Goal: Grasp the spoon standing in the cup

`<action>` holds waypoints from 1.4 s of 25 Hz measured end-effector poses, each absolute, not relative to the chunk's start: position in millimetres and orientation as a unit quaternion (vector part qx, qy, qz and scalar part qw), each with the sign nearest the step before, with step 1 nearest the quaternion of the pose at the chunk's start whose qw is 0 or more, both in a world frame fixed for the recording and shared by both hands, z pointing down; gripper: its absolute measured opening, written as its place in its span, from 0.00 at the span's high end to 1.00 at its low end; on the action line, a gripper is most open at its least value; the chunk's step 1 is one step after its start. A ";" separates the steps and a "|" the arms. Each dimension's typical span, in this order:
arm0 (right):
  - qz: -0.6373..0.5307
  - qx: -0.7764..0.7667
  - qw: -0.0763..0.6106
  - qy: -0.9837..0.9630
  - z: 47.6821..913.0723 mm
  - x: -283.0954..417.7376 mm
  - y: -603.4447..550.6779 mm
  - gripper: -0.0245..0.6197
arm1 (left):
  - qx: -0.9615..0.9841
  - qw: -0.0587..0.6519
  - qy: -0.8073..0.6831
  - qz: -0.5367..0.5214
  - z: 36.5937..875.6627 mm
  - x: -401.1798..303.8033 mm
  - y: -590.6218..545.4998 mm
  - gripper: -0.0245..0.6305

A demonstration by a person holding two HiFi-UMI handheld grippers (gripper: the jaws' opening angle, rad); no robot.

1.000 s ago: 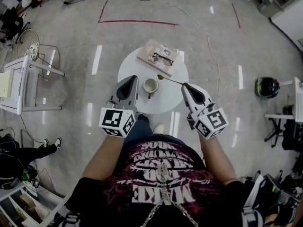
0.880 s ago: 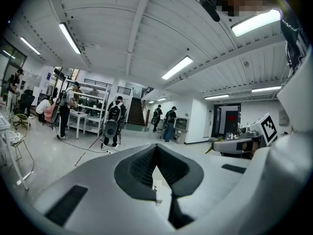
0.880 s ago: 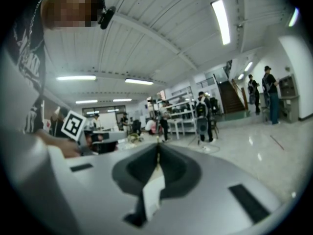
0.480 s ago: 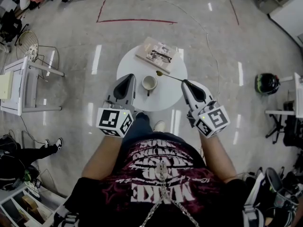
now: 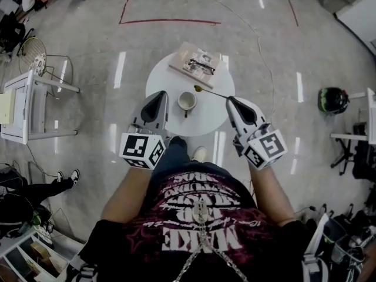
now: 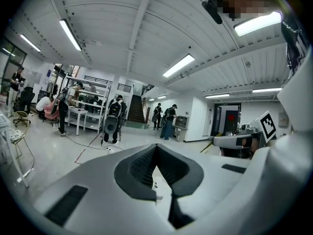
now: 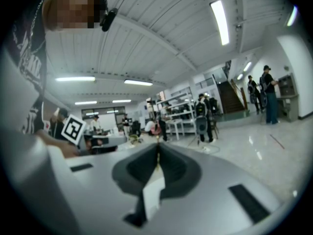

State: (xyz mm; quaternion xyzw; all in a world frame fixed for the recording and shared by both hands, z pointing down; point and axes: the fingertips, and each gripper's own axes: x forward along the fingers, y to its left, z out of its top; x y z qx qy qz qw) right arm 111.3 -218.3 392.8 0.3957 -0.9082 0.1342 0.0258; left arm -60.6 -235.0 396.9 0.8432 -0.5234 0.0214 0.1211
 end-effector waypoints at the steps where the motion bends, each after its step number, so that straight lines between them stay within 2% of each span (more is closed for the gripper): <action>1: 0.136 0.396 0.027 -0.908 394.7 110.3 -219.6 0.91 | 0.843 0.123 -0.523 0.023 399.1 -61.7 -236.6 0.93; 19: 0.185 0.404 0.061 -0.894 442.2 84.7 -253.0 0.91 | 0.838 0.191 -0.508 0.052 459.4 -76.9 -276.7 0.93; 35: 0.279 0.394 0.146 -0.864 580.3 69.5 -268.4 0.91 | 0.824 0.250 -0.494 0.117 567.8 -88.5 -297.8 0.93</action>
